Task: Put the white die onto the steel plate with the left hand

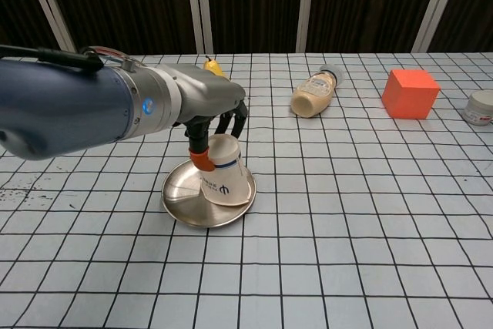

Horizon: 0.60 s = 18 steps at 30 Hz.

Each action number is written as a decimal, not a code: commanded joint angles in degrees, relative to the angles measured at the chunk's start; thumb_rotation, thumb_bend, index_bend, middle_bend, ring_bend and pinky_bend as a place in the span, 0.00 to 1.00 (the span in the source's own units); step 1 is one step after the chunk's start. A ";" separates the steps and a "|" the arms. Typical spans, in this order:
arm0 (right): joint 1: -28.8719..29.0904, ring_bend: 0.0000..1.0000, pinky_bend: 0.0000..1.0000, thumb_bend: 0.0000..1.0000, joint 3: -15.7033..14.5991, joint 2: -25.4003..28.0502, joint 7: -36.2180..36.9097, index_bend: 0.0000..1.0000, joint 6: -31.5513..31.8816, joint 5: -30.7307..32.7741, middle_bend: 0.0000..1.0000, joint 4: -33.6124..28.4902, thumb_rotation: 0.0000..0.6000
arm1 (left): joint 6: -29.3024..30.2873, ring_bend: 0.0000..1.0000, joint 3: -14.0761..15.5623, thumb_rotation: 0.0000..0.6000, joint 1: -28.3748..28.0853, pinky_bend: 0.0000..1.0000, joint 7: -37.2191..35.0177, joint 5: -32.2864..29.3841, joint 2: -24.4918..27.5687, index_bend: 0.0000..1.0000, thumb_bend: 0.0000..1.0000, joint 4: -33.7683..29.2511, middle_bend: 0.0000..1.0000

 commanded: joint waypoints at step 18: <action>0.14 0.10 0.00 0.14 -0.04 -0.12 -0.20 0.20 -0.31 0.05 0.03 0.07 1.00 | 0.36 0.65 0.23 1.00 -0.55 0.70 2.30 -2.58 2.84 0.46 0.43 -0.51 0.47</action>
